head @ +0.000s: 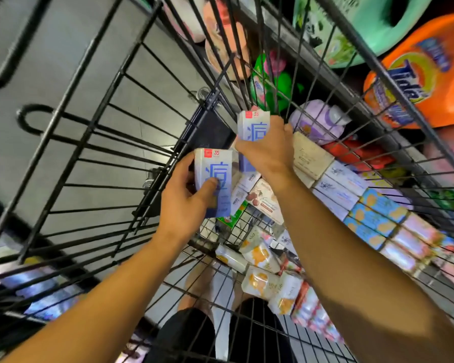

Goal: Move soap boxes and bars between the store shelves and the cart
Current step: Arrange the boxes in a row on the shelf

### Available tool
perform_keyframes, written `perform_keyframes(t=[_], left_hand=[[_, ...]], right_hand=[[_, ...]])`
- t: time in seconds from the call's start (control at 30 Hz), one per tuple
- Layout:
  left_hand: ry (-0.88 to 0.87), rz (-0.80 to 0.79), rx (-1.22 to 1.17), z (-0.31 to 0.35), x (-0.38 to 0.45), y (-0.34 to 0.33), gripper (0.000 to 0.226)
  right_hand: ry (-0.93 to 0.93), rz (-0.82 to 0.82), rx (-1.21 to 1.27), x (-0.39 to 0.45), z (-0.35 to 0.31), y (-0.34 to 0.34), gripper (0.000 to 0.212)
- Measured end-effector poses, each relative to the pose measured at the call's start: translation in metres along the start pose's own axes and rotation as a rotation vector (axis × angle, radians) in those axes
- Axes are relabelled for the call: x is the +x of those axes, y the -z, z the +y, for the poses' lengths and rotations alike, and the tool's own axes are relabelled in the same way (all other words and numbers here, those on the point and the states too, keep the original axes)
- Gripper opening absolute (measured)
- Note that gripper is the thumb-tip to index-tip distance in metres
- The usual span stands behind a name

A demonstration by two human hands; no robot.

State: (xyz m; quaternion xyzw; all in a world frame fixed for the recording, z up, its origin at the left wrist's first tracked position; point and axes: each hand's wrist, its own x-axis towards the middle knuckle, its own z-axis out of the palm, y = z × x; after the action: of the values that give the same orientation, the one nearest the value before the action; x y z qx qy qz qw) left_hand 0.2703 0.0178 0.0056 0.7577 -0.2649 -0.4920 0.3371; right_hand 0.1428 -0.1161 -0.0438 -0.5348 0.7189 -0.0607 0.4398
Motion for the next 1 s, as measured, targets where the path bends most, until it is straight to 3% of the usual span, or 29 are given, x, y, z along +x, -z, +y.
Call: perform_keyframes(t=[0.17, 0.27, 0.43, 0.57, 0.8, 1.0], left_hand=[[-0.068, -0.026, -0.019, 0.015, -0.013, 0.0, 0.051], [-0.118, -0.067, -0.02, 0.03, -0.028, 0.001, 0.05], [-0.211, -0.171, 0.011, 0.063, -0.067, 0.008, 0.047], [-0.314, -0.265, 0.021, 0.083, -0.104, 0.012, 0.048], [-0.453, -0.443, 0.118, 0.118, -0.172, -0.003, 0.059], [-0.593, -0.579, 0.155, 0.149, -0.245, -0.05, 0.054]], right_hand=[[-0.061, -0.141, 0.421, -0.05, 0.01, 0.03, 0.069], [-0.088, -0.271, 0.532, -0.091, 0.017, 0.048, 0.066], [-0.103, -0.282, 0.66, -0.155, 0.023, 0.08, 0.058], [-0.084, -0.117, 0.805, -0.207, 0.024, 0.105, 0.042], [0.068, 0.227, 0.726, -0.312, 0.063, 0.168, 0.027], [0.137, 0.552, 0.693, -0.39, 0.114, 0.242, 0.047]])
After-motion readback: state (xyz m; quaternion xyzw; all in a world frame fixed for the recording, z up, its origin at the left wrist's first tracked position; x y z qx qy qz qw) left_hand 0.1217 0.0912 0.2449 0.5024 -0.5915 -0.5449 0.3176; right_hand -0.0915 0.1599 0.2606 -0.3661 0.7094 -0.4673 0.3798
